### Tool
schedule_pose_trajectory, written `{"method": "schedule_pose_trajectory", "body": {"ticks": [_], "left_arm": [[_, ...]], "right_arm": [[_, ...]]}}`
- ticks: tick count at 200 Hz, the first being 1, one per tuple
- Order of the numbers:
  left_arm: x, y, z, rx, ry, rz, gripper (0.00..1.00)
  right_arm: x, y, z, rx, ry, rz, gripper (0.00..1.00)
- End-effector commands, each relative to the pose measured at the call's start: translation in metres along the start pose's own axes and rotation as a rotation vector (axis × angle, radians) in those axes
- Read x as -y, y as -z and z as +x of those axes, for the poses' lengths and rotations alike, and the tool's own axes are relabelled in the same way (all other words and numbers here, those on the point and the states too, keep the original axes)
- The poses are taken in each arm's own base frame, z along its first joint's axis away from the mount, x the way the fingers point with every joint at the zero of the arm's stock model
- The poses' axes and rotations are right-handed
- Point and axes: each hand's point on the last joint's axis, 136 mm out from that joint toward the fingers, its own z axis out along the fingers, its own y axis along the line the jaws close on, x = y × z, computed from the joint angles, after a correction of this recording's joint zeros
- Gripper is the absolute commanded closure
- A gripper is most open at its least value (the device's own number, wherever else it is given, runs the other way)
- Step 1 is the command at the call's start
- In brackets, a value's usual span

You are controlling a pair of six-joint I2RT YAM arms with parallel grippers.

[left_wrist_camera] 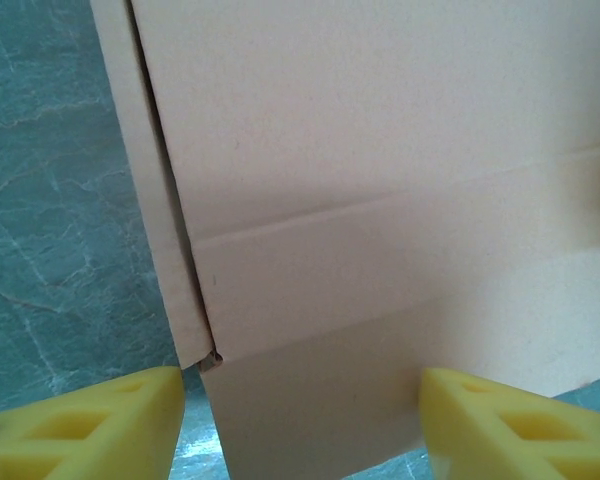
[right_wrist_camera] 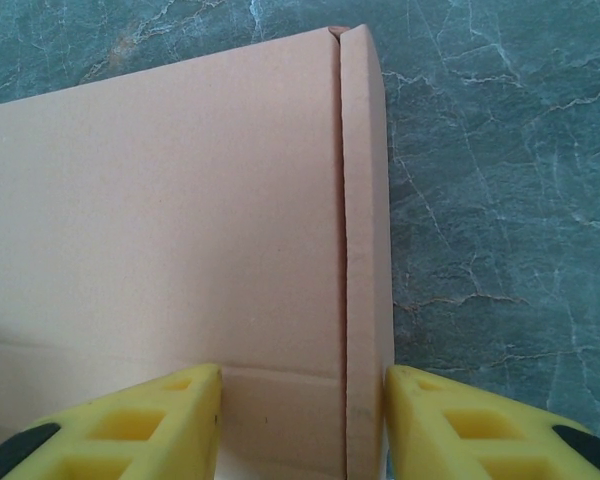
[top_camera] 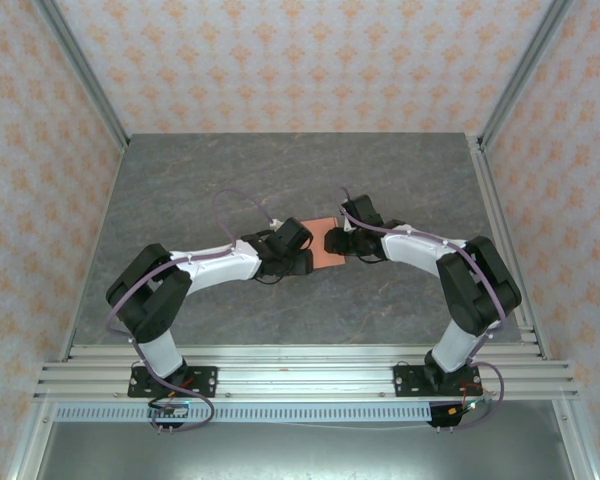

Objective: Fold the paper box

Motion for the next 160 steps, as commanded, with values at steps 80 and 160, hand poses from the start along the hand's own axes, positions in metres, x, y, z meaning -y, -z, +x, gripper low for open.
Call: {"method": "schedule_pose_trajectory", "body": {"ticks": [80, 160], "left_arm": [[-0.001, 0.061, -0.059, 0.184, -0.163, -0.074, 0.15], [-0.007, 0.023, -0.121, 0.068, -0.278, -0.063, 0.15]], "right_arm": [[0.004, -0.004, 0.013, -0.055, 0.012, 0.028, 0.52], [0.002, 0.004, 0.008, -0.032, 0.02, 0.027, 0.44]]}}
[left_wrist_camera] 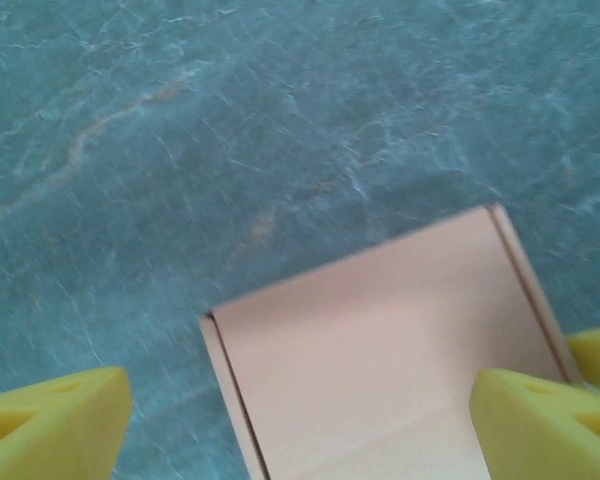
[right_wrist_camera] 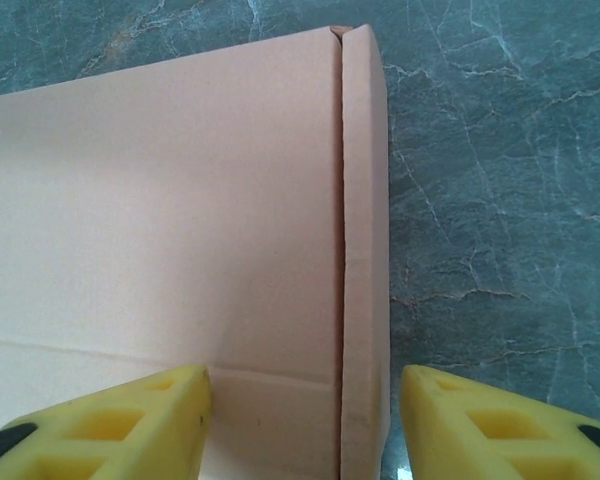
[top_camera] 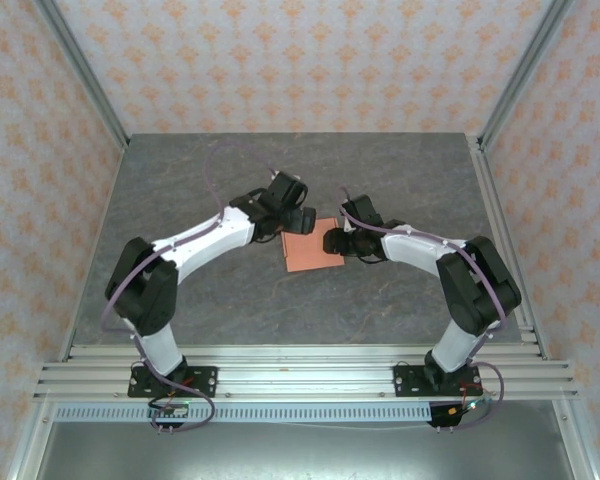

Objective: Fold the paper box

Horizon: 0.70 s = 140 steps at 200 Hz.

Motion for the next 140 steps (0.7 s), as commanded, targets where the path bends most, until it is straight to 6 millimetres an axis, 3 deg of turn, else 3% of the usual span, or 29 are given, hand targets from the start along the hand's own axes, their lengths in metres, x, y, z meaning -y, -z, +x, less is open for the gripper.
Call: {"method": "schedule_pose_trajectory", "body": {"ticks": [1, 12, 17, 56, 100, 140], "left_arm": [[-0.008, -0.018, 0.006, -0.107, -0.076, 0.0, 0.15], [-0.004, -0.024, 0.001, -0.119, -0.081, 0.016, 0.22], [-0.005, -0.036, 0.007, -0.149, -0.086, 0.008, 0.24], [0.001, -0.065, 0.015, -0.227, -0.105, 0.01, 0.28], [-0.003, -0.079, 0.021, -0.269, -0.106, -0.007, 0.32], [-0.003, -0.082, 0.02, -0.281, -0.102, 0.0, 0.32]], "right_arm": [[0.001, 0.004, 0.006, -0.024, 0.021, 0.025, 0.44], [0.002, 0.007, 0.005, -0.017, 0.022, 0.03, 0.42], [0.001, 0.008, 0.005, -0.013, 0.023, 0.029, 0.41], [-0.003, 0.018, 0.0, 0.014, 0.026, 0.012, 0.37], [-0.005, 0.034, 0.001, 0.035, 0.027, 0.003, 0.34], [0.001, 0.044, 0.021, 0.045, -0.024, 0.001, 0.34]]}}
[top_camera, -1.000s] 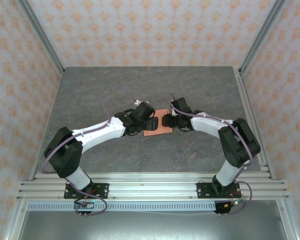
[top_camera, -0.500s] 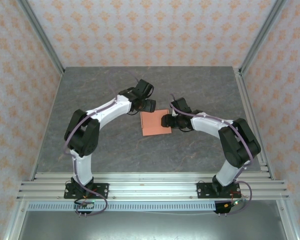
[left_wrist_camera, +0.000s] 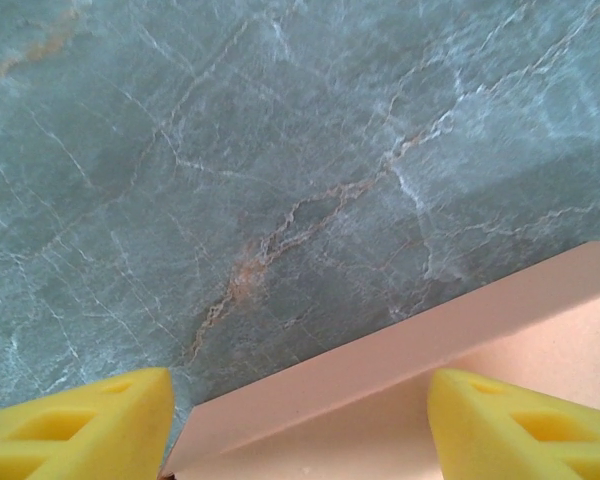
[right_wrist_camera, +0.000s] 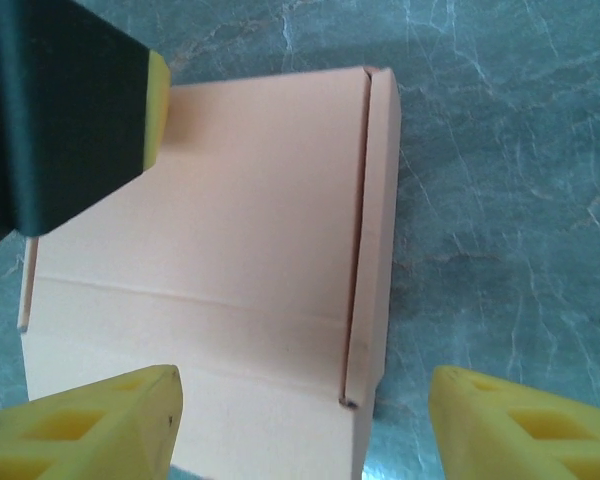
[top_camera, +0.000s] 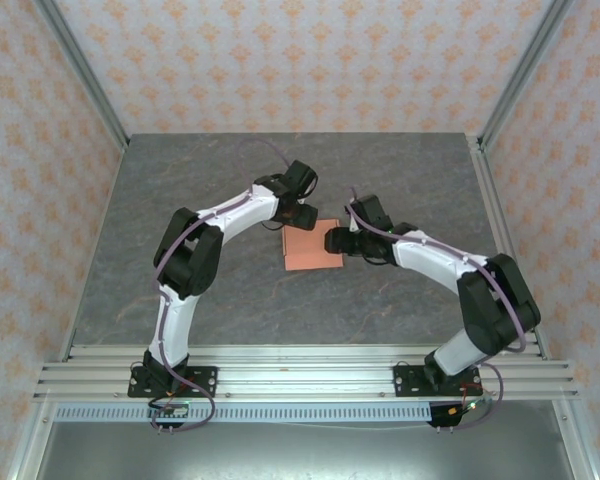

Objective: Fold the paper box

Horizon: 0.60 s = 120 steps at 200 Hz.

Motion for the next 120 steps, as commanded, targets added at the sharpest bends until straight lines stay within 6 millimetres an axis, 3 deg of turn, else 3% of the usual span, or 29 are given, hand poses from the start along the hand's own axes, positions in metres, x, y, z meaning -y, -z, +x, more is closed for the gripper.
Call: {"method": "schedule_pose_trajectory", "body": {"ticks": [1, 50, 120], "left_arm": [[-0.004, 0.0, 0.006, -0.046, -0.013, -0.005, 0.32], [-0.011, 0.021, -0.01, 0.01, -0.026, -0.045, 0.29], [-0.015, 0.005, -0.001, -0.047, -0.025, -0.046, 0.31]], "right_arm": [[0.007, 0.009, 0.019, -0.005, -0.031, 0.026, 0.34], [0.013, 0.006, 0.045, 0.011, -0.078, 0.038, 0.35], [0.006, 0.0, 0.048, 0.058, -0.141, 0.004, 0.35]]}}
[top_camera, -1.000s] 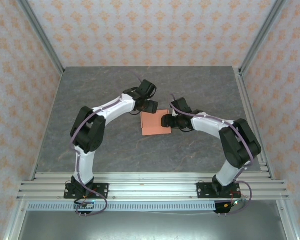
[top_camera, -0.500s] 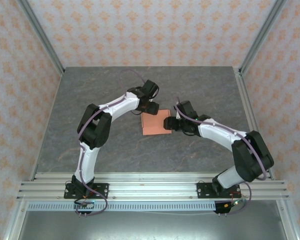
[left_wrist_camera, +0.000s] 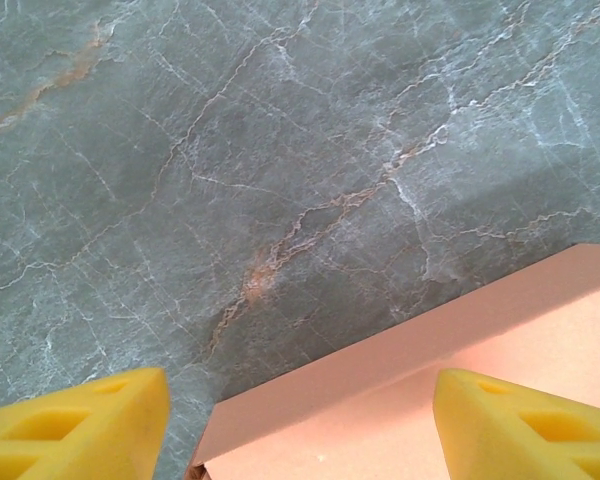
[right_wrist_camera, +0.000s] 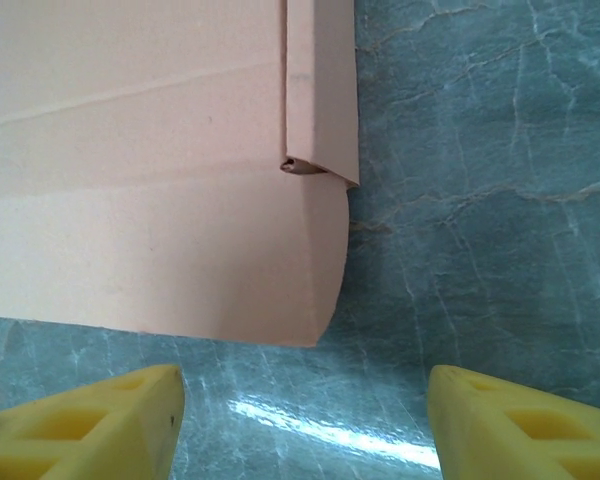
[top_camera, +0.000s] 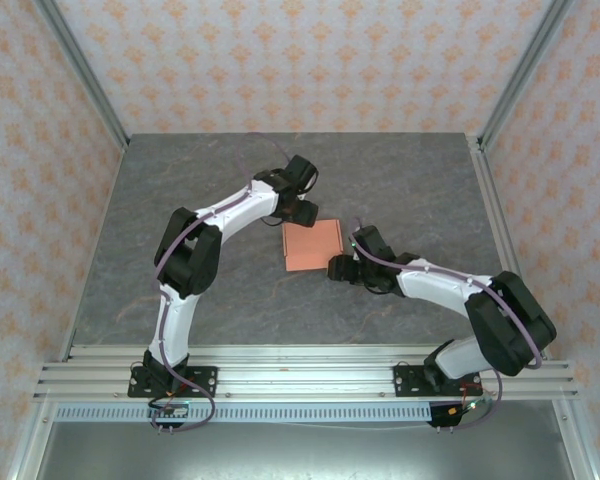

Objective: Fold the paper box

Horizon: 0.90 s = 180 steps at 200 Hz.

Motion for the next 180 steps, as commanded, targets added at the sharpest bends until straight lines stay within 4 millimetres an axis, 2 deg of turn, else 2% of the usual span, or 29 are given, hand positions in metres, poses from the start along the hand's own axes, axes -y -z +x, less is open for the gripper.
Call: {"method": "schedule_pose_trajectory", "body": {"ticks": [1, 93, 180], "left_arm": [[-0.01, -0.006, 0.008, -0.045, -0.007, -0.029, 0.31], [-0.012, -0.021, 0.012, -0.082, 0.013, -0.032, 0.42], [-0.012, -0.027, 0.019, -0.106, 0.01, -0.029, 0.45]], "right_arm": [[-0.005, 0.004, -0.016, 0.079, -0.037, -0.014, 0.35], [-0.003, -0.01, -0.01, 0.05, -0.038, 0.003, 0.37], [0.005, -0.02, -0.011, 0.064, -0.028, 0.048, 0.39]]}}
